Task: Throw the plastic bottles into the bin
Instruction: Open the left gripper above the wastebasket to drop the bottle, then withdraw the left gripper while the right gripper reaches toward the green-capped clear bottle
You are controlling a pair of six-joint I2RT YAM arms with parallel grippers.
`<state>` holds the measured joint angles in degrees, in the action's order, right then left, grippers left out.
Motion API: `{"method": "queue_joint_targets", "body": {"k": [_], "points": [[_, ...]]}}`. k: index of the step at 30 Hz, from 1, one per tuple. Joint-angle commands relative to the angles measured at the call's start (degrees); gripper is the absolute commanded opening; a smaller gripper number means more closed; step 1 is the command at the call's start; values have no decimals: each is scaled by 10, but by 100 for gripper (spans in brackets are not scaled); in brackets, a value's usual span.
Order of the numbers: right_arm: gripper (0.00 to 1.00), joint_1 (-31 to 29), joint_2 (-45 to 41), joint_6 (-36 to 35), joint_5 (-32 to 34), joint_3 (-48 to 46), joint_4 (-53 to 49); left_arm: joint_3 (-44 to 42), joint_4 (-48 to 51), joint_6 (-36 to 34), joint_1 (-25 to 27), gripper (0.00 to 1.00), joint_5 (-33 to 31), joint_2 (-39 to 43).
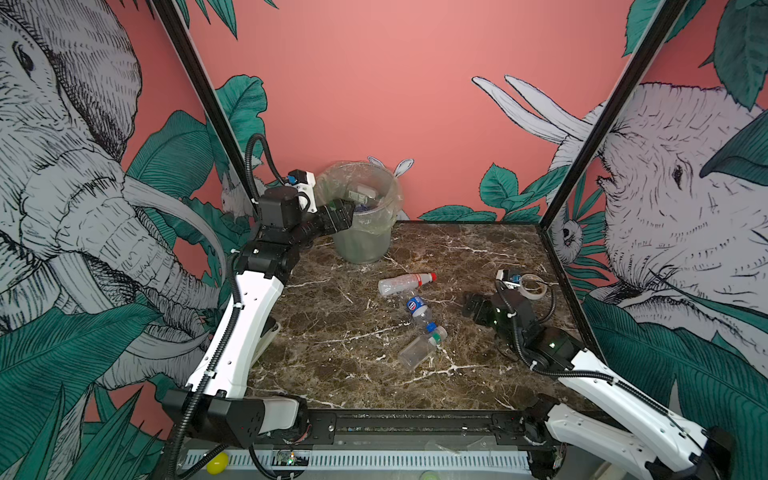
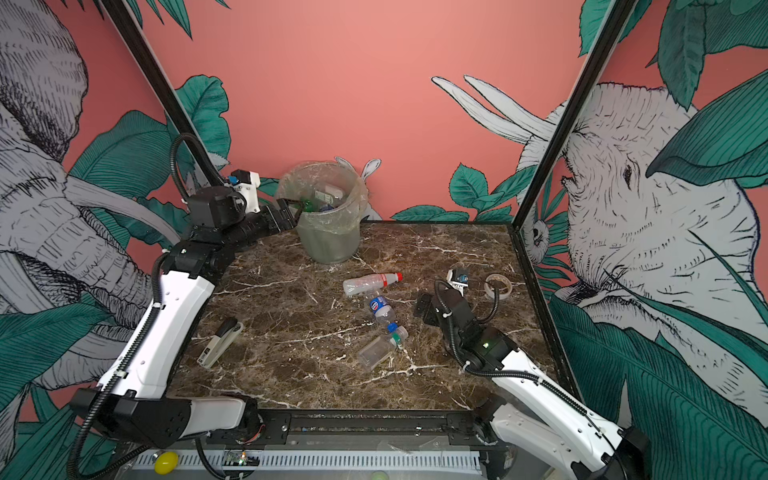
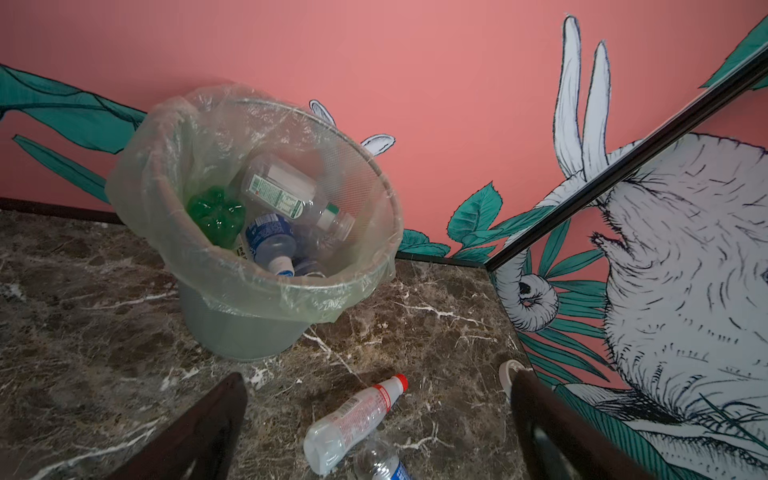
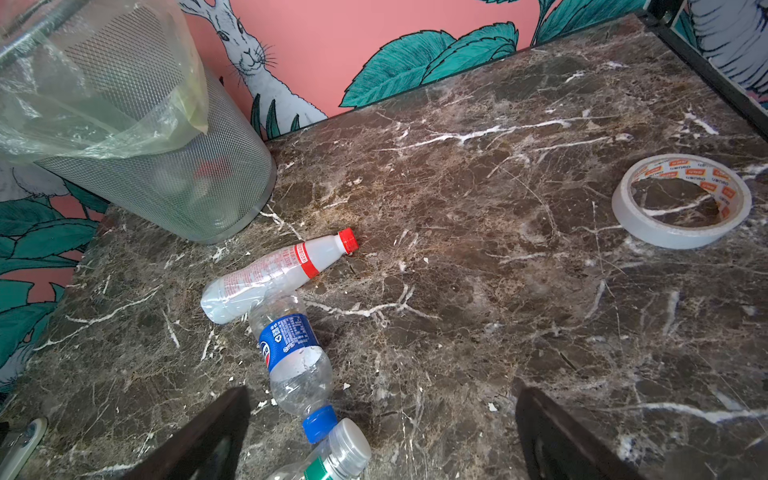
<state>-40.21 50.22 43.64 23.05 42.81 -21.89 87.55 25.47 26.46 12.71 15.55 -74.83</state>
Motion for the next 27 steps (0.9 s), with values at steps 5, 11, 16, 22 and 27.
{"method": "queue_joint_targets", "body": {"k": [5, 11, 16, 22, 27], "points": [[99, 2, 27, 80, -34, 17, -12, -96, 11, 5, 0, 100, 6, 74], [99, 2, 56, 118, -55, 18, -37, -160, 24, -3, 0, 100, 17, 112], [99, 2, 58, 158, -60, -8, -18, -201, 33, -2, 0, 99, 53, 136], [99, 2, 66, 178, -68, -14, -25, -262, 17, 12, 0, 99, 66, 157], [99, 2, 66, 208, -81, -27, -33, -304, -20, 41, 0, 99, 93, 158]]}}
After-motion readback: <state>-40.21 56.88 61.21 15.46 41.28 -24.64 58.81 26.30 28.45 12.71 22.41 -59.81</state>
